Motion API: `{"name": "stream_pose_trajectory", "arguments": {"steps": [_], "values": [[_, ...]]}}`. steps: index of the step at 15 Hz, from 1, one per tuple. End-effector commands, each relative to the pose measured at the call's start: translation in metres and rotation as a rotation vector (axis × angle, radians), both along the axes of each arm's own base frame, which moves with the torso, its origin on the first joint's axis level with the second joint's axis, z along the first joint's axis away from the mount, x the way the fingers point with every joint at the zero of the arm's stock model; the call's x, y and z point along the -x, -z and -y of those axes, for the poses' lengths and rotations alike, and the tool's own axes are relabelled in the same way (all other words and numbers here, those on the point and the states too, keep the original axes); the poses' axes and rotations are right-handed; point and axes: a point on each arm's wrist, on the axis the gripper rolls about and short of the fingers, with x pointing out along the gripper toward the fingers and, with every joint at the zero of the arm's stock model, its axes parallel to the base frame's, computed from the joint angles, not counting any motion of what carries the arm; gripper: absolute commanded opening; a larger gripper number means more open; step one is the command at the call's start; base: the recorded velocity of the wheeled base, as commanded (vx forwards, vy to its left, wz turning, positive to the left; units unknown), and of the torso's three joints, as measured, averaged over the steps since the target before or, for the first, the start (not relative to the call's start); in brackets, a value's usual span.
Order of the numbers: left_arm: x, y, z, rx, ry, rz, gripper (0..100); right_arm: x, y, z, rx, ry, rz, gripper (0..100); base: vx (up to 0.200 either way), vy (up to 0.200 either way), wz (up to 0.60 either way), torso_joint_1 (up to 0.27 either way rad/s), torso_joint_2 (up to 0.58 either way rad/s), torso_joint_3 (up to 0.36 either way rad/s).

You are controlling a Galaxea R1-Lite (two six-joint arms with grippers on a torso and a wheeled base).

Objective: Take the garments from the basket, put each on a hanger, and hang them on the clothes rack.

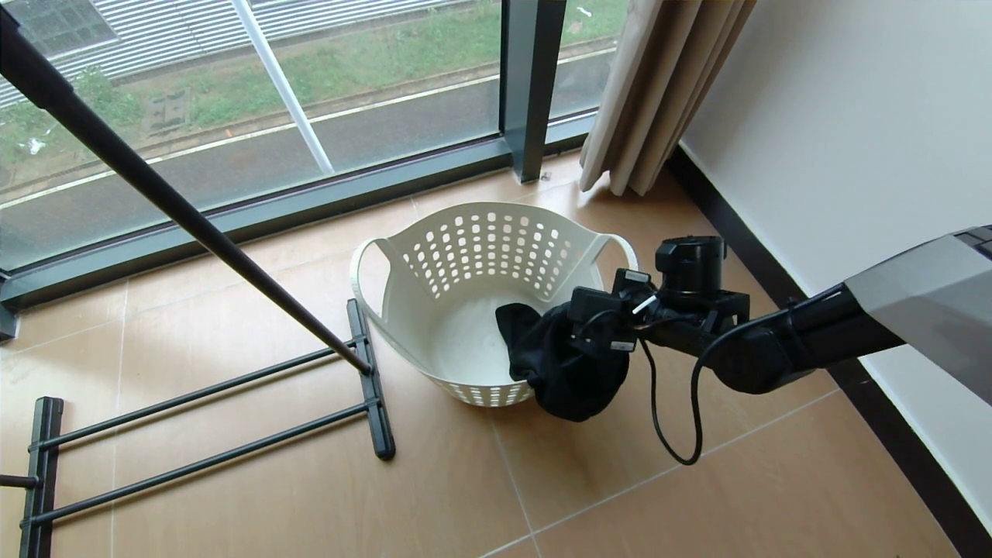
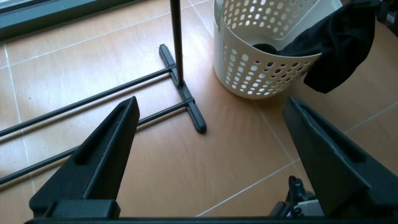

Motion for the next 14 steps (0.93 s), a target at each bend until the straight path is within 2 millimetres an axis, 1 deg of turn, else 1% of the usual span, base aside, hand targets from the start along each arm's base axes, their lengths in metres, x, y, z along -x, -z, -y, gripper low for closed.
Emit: {"name": "stream_pose_trajectory", "arguments": {"steps": [1,2,3,4,5,6,7,9,10,11,12,14], "values": [[0.000,0.000,0.000,0.000,0.001,-0.001,100,0.023,-0.025,0.009,-0.029,-0.013,0.022,0,0.000,0.000,0.00,0.000,0.00,0.000],[0.000,0.000,0.000,0.000,0.002,-0.001,100,0.029,-0.030,0.011,-0.037,-0.016,0.023,0,0.000,0.000,0.00,0.000,0.00,0.000],[0.000,0.000,0.000,0.001,0.001,-0.001,100,0.039,-0.037,0.016,-0.048,-0.018,0.028,0,0.000,0.000,0.00,0.000,0.00,0.000],[0.000,0.000,0.000,0.001,-0.001,-0.001,100,0.068,-0.058,0.027,-0.082,-0.021,0.064,0,0.000,0.000,0.00,0.000,0.00,0.000],[0.000,0.000,0.000,0.000,0.001,-0.001,100,0.077,-0.064,0.031,-0.094,-0.019,0.080,0,0.000,0.000,0.00,0.000,0.00,0.000],[0.000,0.000,0.000,0.001,0.001,-0.001,100,0.098,-0.076,0.039,-0.131,-0.016,0.100,0,0.000,0.000,0.00,0.000,0.00,0.000],[0.000,0.000,0.000,0.000,0.002,-0.001,100,0.115,-0.083,0.043,-0.150,-0.020,0.107,0,0.000,0.000,0.00,0.000,0.00,0.000],[0.000,0.000,0.000,0.000,0.001,-0.001,100,0.146,-0.092,0.047,-0.186,-0.043,0.117,0,0.000,0.000,0.00,0.000,0.00,0.000],[0.000,0.000,0.000,0.000,0.001,-0.001,100,0.149,-0.093,0.047,-0.190,-0.045,0.118,0,0.000,0.000,0.00,0.000,0.00,0.000],[0.000,0.000,0.000,0.001,-0.001,-0.001,100,0.178,-0.103,0.044,-0.274,-0.089,0.112,0,0.000,0.000,0.00,0.000,0.00,0.000],[0.000,0.000,0.000,0.000,0.001,-0.001,100,0.195,-0.108,0.043,-0.328,-0.111,0.098,0,0.000,0.000,0.00,0.000,0.00,0.000],[0.000,0.000,0.000,0.000,0.001,-0.001,100,0.218,-0.110,0.051,-0.360,-0.108,0.109,0,0.000,0.000,0.00,0.000,0.00,0.000]]}}
